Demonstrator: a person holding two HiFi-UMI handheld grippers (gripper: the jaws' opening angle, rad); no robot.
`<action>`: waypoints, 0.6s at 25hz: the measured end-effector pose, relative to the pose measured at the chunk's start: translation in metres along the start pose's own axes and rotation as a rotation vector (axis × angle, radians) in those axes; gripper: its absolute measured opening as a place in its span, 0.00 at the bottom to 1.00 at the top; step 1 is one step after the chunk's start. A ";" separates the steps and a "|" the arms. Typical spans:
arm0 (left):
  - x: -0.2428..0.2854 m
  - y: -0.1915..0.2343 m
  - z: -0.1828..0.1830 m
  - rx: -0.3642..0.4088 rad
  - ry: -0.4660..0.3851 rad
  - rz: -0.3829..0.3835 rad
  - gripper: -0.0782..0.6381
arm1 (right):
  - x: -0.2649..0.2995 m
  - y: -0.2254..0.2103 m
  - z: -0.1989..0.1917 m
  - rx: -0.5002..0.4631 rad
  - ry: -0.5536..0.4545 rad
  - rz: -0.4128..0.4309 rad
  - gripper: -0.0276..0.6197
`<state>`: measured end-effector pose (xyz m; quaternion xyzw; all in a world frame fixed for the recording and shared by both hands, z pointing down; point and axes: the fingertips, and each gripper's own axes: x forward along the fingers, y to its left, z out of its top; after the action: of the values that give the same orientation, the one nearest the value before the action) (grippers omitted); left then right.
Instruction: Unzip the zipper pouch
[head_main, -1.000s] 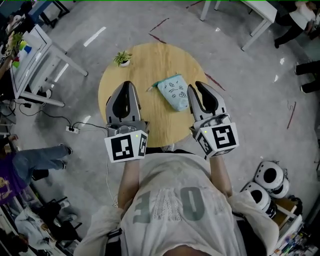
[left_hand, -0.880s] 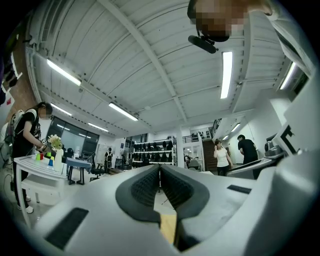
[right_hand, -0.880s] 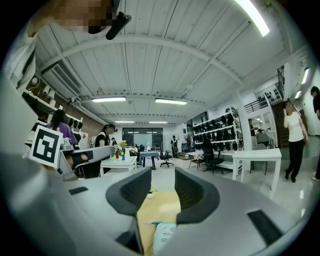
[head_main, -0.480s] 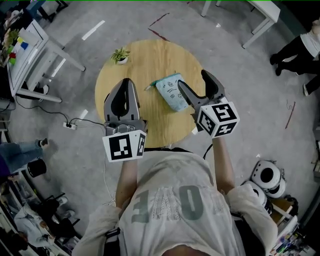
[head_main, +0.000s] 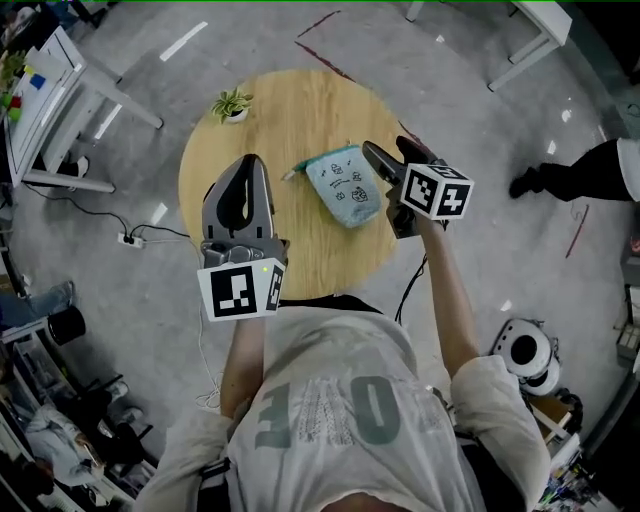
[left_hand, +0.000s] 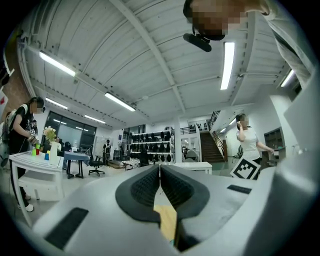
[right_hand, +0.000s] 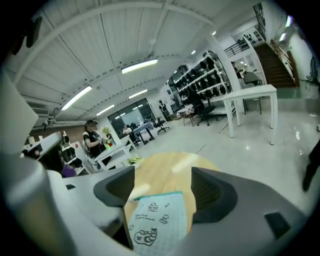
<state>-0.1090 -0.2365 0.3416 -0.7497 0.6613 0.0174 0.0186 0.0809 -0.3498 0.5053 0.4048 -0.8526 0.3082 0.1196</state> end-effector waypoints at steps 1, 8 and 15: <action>0.003 0.001 -0.004 -0.001 0.011 0.000 0.15 | 0.009 -0.010 -0.009 -0.001 0.036 -0.015 0.60; 0.017 0.010 -0.039 -0.017 0.103 0.017 0.15 | 0.065 -0.047 -0.067 0.016 0.275 -0.041 0.60; 0.024 0.019 -0.066 -0.031 0.165 0.039 0.15 | 0.091 -0.058 -0.094 -0.069 0.377 -0.111 0.48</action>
<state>-0.1244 -0.2664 0.4065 -0.7358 0.6746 -0.0337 -0.0480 0.0626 -0.3757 0.6451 0.3819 -0.8015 0.3422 0.3077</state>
